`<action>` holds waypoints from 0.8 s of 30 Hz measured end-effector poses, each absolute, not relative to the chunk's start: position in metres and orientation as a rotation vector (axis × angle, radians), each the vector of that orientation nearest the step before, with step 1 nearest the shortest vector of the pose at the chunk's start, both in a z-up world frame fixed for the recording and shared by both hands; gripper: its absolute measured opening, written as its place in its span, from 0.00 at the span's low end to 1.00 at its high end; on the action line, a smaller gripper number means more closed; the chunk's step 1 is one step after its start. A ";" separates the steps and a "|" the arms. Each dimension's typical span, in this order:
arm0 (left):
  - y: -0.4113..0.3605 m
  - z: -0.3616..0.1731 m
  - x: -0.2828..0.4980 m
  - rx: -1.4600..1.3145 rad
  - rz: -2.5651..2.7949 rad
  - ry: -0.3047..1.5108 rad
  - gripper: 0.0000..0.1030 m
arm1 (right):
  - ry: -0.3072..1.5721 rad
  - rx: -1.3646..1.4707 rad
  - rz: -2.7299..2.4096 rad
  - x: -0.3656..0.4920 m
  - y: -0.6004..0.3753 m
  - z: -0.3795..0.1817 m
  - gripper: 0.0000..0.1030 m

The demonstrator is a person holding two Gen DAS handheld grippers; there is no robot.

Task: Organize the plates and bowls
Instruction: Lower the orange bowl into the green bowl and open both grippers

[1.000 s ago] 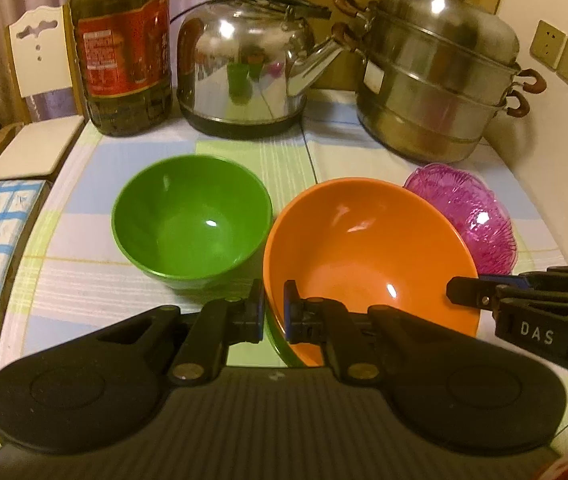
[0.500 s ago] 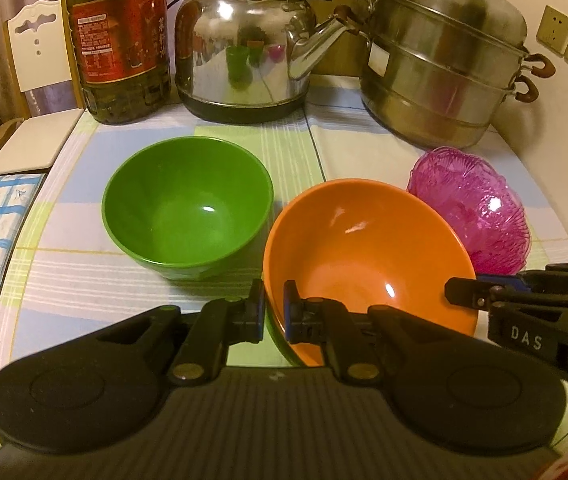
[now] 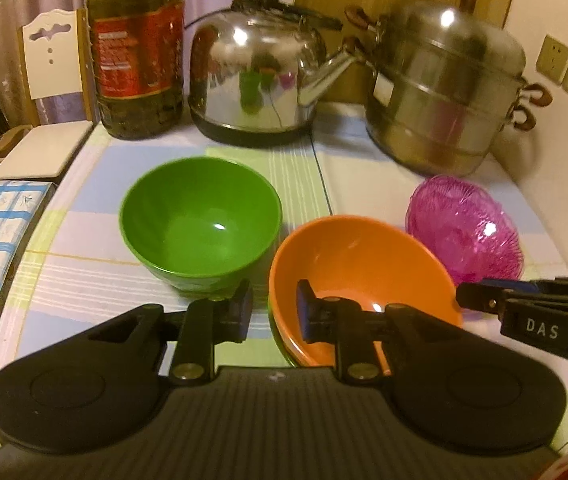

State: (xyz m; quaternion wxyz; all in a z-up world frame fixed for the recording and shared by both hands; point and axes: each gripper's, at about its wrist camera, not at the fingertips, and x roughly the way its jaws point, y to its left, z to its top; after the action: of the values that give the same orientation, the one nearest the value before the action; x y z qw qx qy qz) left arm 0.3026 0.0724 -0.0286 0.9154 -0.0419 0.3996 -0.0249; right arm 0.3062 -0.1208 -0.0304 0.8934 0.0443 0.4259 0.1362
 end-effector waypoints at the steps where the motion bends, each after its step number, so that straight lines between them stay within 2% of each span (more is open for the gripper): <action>1: 0.074 -0.026 0.298 -0.092 -0.049 0.818 0.20 | 0.882 0.104 0.280 0.303 -0.123 -0.028 0.23; 14: 0.083 -0.002 0.228 -0.134 -0.041 0.816 0.20 | 0.882 0.148 0.253 0.241 -0.125 0.001 0.26; 16: 0.083 0.002 0.217 -0.130 -0.037 0.817 0.20 | 0.870 0.129 0.250 0.229 -0.122 0.005 0.30; 18: 0.083 0.006 0.207 -0.129 -0.033 0.813 0.21 | 0.860 0.119 0.253 0.217 -0.119 0.009 0.39; 22: 0.084 0.014 0.187 -0.138 -0.019 0.805 0.32 | 0.855 0.121 0.262 0.196 -0.114 0.014 0.45; 24: 0.085 0.017 0.178 -0.139 -0.010 0.802 0.35 | 0.860 0.123 0.264 0.188 -0.113 0.016 0.46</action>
State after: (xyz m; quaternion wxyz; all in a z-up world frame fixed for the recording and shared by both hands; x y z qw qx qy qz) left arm 0.1784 0.0852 0.0172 0.9183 -0.0674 0.3900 -0.0051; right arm 0.1878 -0.1127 0.0162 0.8987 0.0593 0.4154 0.1277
